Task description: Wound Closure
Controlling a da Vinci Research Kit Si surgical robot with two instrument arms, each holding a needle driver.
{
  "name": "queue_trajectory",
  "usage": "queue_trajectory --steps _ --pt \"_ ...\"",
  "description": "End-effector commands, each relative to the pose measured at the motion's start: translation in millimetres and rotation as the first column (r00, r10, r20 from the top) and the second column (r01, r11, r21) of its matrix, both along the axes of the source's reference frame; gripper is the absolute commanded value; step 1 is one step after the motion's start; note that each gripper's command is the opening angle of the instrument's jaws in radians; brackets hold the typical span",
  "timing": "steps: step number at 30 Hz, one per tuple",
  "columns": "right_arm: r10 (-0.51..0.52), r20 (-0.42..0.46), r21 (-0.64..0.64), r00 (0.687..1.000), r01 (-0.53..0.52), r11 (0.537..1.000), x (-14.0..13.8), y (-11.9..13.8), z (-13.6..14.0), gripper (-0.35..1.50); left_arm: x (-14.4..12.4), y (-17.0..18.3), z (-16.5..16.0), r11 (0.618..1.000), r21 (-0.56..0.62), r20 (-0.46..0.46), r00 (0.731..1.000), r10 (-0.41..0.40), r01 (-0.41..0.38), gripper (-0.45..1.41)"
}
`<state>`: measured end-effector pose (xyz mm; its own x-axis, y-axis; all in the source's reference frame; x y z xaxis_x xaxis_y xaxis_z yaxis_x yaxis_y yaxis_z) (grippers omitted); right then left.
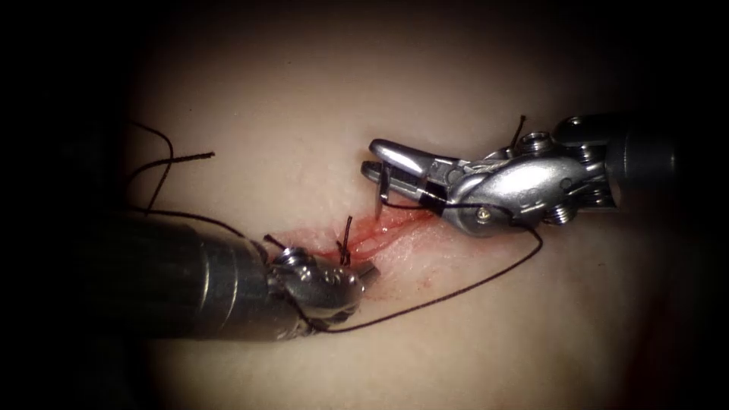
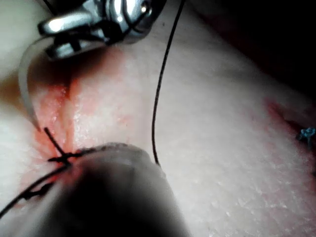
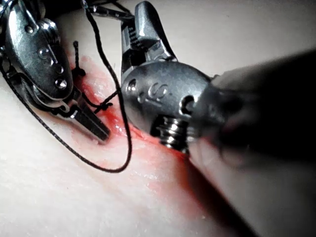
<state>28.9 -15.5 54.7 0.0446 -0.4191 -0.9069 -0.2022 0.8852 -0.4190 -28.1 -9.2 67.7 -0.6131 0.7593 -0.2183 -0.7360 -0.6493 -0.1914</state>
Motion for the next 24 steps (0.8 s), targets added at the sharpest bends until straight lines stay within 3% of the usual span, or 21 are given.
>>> queue_trajectory --steps 1,9,20,24 --pt "-0.007 -0.004 -0.003 1.000 0.007 1.000 0.9 0.0 0.4 -0.35 -0.4 -0.2 0.5 1.000 0.000 0.000 1.000 0.000 0.000 -0.43" --pt "-0.054 -0.003 -0.066 0.999 0.054 0.996 1.3 -0.9 1.3 -0.35 -0.4 -0.2 0.5 1.000 -0.001 0.000 1.000 0.006 -0.006 -0.45" --pt "-0.190 -0.011 -0.212 0.982 0.183 0.960 1.4 -2.7 2.7 -0.35 -0.3 -0.2 0.5 1.000 -0.001 0.001 1.000 0.007 -0.007 -0.45" --pt "-0.225 0.023 -0.260 0.974 0.224 0.939 1.1 -3.3 2.9 -0.35 -0.3 -0.2 0.6 1.000 -0.001 0.001 1.000 0.007 -0.007 -0.45"
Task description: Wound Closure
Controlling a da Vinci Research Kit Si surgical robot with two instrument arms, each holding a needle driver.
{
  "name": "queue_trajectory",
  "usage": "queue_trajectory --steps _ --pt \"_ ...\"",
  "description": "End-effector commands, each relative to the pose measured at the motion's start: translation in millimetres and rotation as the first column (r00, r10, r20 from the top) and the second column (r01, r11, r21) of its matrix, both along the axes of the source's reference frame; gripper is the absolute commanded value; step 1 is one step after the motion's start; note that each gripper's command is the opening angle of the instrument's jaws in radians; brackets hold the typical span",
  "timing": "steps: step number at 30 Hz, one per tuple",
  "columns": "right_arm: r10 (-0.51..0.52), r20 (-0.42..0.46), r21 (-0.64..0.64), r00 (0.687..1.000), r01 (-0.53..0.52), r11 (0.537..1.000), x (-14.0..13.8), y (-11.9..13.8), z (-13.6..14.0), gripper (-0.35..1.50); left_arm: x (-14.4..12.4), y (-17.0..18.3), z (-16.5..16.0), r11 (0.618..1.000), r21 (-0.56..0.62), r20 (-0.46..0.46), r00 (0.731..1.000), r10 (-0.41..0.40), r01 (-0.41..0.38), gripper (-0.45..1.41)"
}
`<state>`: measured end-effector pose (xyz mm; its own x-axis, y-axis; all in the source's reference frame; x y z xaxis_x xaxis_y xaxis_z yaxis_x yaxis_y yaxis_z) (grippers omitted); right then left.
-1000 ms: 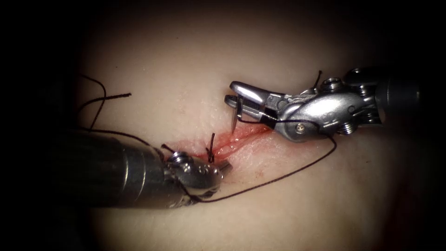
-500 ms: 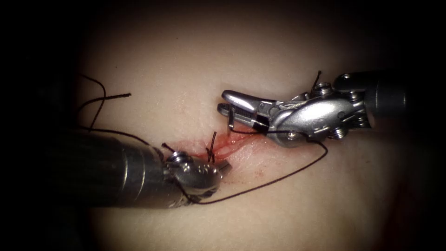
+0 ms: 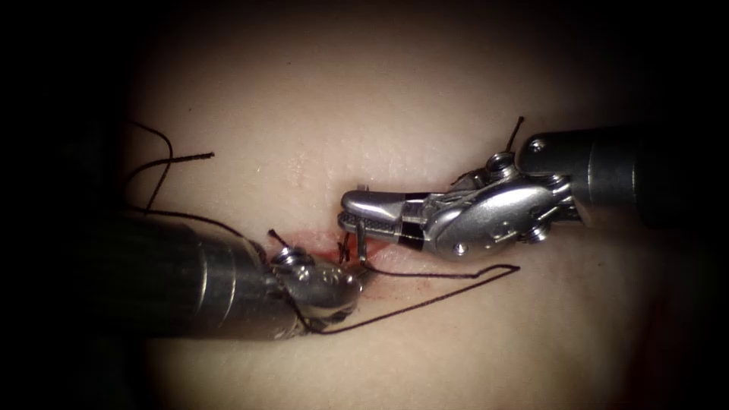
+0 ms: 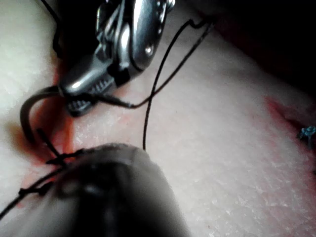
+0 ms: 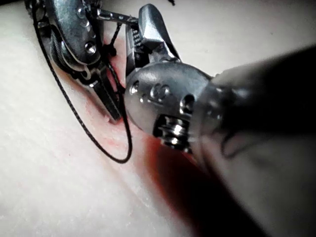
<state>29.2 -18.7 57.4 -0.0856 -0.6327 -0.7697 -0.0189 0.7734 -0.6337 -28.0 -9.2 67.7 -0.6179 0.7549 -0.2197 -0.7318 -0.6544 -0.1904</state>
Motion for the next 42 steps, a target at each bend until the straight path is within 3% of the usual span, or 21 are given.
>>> queue_trajectory --steps 1,6,18,28,42 --pt "-0.004 0.012 -0.027 1.000 0.004 1.000 0.7 -0.4 0.3 -0.35 -0.4 -0.3 0.5 1.000 0.001 0.001 1.000 0.001 -0.001 -0.45" --pt "-0.012 0.072 -0.053 0.997 0.015 0.998 0.1 -1.0 0.8 -0.35 -0.4 -0.3 0.5 1.000 0.001 0.001 1.000 0.001 -0.001 -0.45" --pt "-0.012 0.071 -0.034 0.997 0.014 0.999 -1.9 -0.3 1.3 -0.35 -0.2 -0.2 0.6 1.000 0.001 0.001 1.000 0.002 -0.002 -0.45" --pt "-0.020 0.070 0.094 0.997 0.013 0.996 -1.6 -1.3 1.6 -0.35 -0.2 -0.1 0.6 1.000 0.002 0.002 1.000 -0.004 0.004 -0.45" --pt "-0.035 0.082 0.294 0.996 0.009 0.956 -1.8 -1.5 1.6 -0.35 -0.1 0.1 0.7 1.000 0.004 0.002 1.000 -0.010 0.010 -0.45"
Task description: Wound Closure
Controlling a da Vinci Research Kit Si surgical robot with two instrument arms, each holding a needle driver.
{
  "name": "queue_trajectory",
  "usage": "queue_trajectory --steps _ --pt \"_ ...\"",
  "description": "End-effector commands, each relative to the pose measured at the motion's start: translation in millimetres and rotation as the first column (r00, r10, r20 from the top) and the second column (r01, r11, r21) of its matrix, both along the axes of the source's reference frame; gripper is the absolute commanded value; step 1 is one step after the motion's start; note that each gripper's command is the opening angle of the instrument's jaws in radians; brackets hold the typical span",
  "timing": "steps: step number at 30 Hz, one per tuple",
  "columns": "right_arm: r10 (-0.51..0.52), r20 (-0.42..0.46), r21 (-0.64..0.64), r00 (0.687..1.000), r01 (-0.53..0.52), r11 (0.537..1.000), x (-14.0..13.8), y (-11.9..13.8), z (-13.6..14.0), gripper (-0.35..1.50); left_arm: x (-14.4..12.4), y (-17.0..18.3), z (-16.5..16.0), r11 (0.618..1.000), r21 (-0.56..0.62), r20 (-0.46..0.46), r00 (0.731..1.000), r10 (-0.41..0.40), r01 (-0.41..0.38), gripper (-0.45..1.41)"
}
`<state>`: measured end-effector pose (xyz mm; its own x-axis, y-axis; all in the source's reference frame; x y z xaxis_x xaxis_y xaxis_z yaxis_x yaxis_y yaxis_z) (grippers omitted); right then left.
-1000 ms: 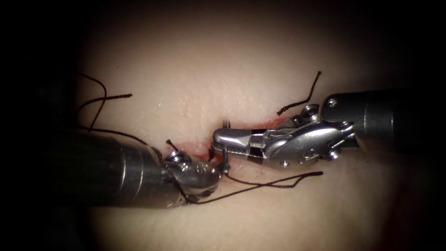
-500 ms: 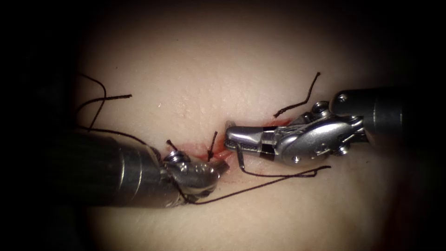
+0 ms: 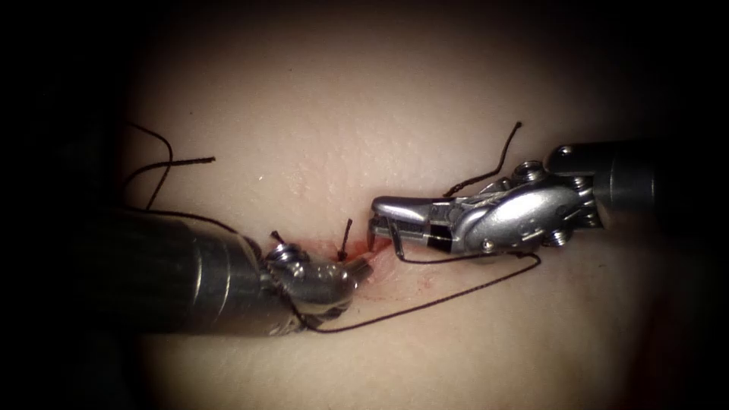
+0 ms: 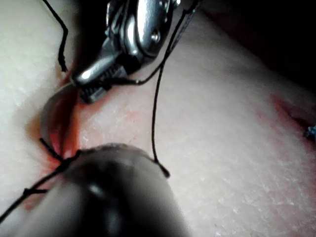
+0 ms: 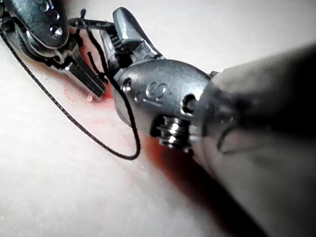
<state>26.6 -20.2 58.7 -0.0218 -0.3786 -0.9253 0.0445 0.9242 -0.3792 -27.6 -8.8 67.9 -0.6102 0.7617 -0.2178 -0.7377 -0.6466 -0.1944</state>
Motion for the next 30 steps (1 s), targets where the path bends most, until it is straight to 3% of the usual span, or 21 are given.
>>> queue_trajectory --steps 1,30 --pt "0.000 0.000 0.014 1.000 0.000 1.000 0.8 0.0 0.4 -0.35 -0.5 -0.2 0.5 1.000 0.000 0.000 1.000 0.000 0.000 -0.45" --pt "-0.034 0.026 0.149 0.999 0.030 0.988 1.3 -2.4 1.5 -0.35 -0.5 -0.4 0.6 1.000 -0.001 -0.001 1.000 -0.002 0.002 -0.45"
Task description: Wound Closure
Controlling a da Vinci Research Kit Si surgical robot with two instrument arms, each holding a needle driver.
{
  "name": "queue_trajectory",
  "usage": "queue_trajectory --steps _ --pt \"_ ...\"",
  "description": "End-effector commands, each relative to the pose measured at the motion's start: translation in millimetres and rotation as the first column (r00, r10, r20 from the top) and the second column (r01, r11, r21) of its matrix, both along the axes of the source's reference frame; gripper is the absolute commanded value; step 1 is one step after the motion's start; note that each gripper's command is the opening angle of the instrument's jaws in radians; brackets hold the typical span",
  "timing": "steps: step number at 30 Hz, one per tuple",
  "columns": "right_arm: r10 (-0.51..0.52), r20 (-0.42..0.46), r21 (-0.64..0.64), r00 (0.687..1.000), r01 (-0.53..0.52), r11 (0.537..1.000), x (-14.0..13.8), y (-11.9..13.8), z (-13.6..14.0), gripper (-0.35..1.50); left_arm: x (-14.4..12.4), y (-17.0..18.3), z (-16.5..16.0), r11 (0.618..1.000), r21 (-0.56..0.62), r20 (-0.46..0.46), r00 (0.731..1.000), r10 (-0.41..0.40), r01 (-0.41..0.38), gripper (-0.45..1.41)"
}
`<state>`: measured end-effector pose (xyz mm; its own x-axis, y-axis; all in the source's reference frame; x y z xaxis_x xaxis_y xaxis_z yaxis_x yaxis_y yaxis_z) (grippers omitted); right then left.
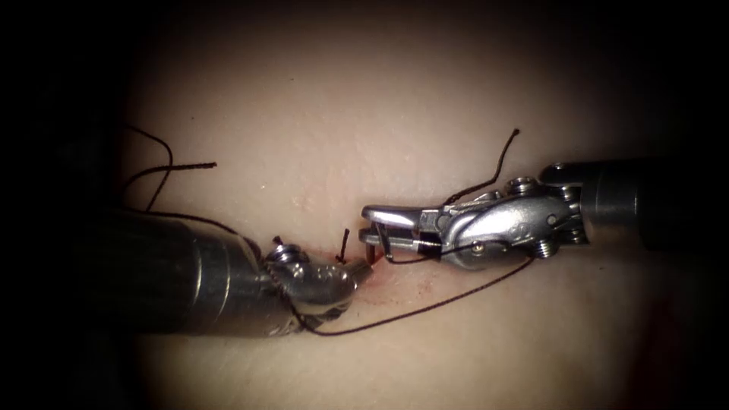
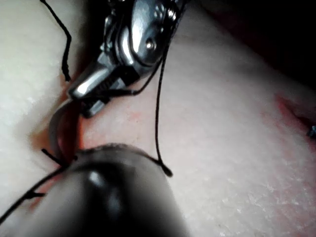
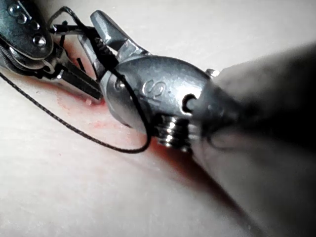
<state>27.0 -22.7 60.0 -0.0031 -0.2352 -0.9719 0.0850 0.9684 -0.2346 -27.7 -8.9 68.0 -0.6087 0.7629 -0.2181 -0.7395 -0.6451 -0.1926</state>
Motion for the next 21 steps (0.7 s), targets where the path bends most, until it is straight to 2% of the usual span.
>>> queue_trajectory --steps 1,6,9,21 --pt "0.014 0.006 0.001 1.000 -0.014 1.000 0.9 0.3 0.0 -0.35 -0.5 -0.3 0.5 1.000 0.000 0.000 1.000 0.000 0.000 -0.45" --pt "0.097 -0.021 -0.007 0.995 -0.097 0.995 1.1 3.3 -1.9 -0.35 -0.5 -0.4 0.6 1.000 -0.001 -0.001 1.000 -0.001 0.001 -0.45" --pt "0.170 -0.065 -0.051 0.983 -0.174 0.983 1.0 6.2 -3.9 -0.35 -0.6 -0.6 0.7 1.000 0.003 0.000 1.000 -0.002 0.002 -0.45" --pt "0.231 -0.063 -0.024 0.971 -0.233 0.972 1.1 8.6 -5.2 -0.35 -0.6 -0.8 0.9 1.000 0.014 -0.008 1.000 0.001 -0.001 -0.45"
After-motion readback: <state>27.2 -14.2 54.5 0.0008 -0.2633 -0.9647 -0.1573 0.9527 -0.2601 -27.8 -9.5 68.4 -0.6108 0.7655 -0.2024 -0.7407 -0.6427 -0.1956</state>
